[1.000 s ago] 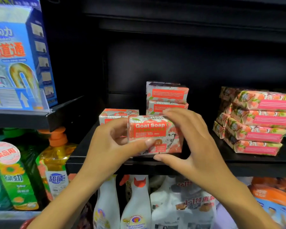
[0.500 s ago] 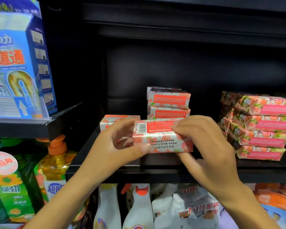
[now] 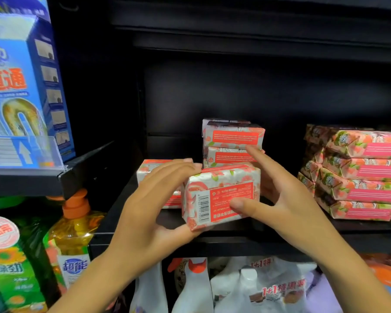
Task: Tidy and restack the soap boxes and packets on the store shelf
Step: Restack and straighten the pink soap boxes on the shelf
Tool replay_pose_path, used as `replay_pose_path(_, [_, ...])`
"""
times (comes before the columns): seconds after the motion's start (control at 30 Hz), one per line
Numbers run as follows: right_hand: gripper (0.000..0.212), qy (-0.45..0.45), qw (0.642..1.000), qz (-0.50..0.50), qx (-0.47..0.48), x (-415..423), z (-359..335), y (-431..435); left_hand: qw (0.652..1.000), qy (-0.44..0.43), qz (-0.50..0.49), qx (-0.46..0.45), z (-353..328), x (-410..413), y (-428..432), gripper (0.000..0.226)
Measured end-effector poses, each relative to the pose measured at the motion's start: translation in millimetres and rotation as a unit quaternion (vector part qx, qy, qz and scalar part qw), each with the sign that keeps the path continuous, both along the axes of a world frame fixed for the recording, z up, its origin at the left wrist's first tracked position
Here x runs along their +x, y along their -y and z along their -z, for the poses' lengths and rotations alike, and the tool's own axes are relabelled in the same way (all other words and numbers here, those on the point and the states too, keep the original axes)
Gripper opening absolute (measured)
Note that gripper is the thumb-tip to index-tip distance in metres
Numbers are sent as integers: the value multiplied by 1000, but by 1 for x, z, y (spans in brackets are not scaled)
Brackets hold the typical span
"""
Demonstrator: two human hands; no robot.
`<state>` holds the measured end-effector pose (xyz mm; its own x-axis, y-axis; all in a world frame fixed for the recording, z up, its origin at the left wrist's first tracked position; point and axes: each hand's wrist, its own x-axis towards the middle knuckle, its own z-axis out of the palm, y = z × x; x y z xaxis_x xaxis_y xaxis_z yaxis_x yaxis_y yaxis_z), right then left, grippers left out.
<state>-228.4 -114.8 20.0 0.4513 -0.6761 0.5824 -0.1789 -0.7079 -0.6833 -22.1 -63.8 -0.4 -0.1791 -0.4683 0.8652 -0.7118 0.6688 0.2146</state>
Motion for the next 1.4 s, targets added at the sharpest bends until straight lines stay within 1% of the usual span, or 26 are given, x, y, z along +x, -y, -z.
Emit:
replay_pose_path(0.07, [69, 16, 1000, -19, 3, 3, -2, -1, 1000, -2, 13, -6, 1, 1, 3, 64])
replay_pose_path(0.13, [57, 38, 999, -17, -19, 6, -3, -3, 1000, -4, 14, 2, 3, 5, 6, 67])
replay_pose_path(0.2, [53, 59, 997, 14, -54, 9, -1, -6, 997, -46, 25, 58, 6, 10, 6, 77])
replay_pose_path(0.27, [49, 47, 987, 70, -135, 12, 2, -7, 985, -111, 39, 125, 8, 13, 3, 82])
replay_pose_path(0.33, [46, 35, 975, 93, -197, 15, 6, -7, 976, -147, 40, 157, 8, 13, 2, 74])
replay_pose_path(0.43, [41, 52, 970, 60, -228, 20, 12, -6, 954, -197, 85, 211, 3, 9, 2, 53])
replay_pose_path(0.5, [44, 57, 968, 43, -240, 24, 15, -6, 941, -204, 128, 237, 0, 7, 2, 39])
replay_pose_path(0.6, [47, 43, 968, 28, -244, 29, 18, -5, 936, -222, 154, 227, 1, 9, -1, 43])
replay_pose_path(0.67, [47, 26, 970, 30, -240, 30, 18, -6, 939, -235, 153, 197, 2, 11, -4, 47])
replay_pose_path(0.73, [46, 24, 972, 29, -233, 28, 18, -8, 952, -227, 130, 157, 1, 13, -8, 48])
replay_pose_path(0.83, [53, 11, 978, 35, -204, 22, 18, -9, 961, -238, 91, 109, -2, 20, -11, 45])
replay_pose_path(0.9, [52, -18, 984, 45, -170, 18, 22, -8, 960, -257, 72, 84, -3, 23, -8, 45])
replay_pose_path(0.97, [42, -79, 982, 62, -157, 14, 30, -5, 955, -281, 63, 68, -6, 26, -1, 43])
replay_pose_path(1.03, [35, -153, 976, 66, -140, 12, 39, -1, 952, -296, 45, 59, -11, 28, 7, 38])
replay_pose_path(1.1, [37, -200, 969, 65, -132, 11, 46, 3, 956, -289, 17, 53, -16, 33, 17, 37])
replay_pose_path(1.23, [40, -207, 965, 65, -145, 10, 53, 7, 963, -261, -30, 65, -14, 41, 32, 41])
replay_pose_path(1.33, [40, -210, 963, 67, -155, 9, 54, 8, 965, -244, -42, 85, -9, 45, 39, 35])
replay_pose_path(1.4, [39, -212, 961, 73, -163, 9, 54, 8, 964, -245, -33, 97, -7, 46, 42, 28])
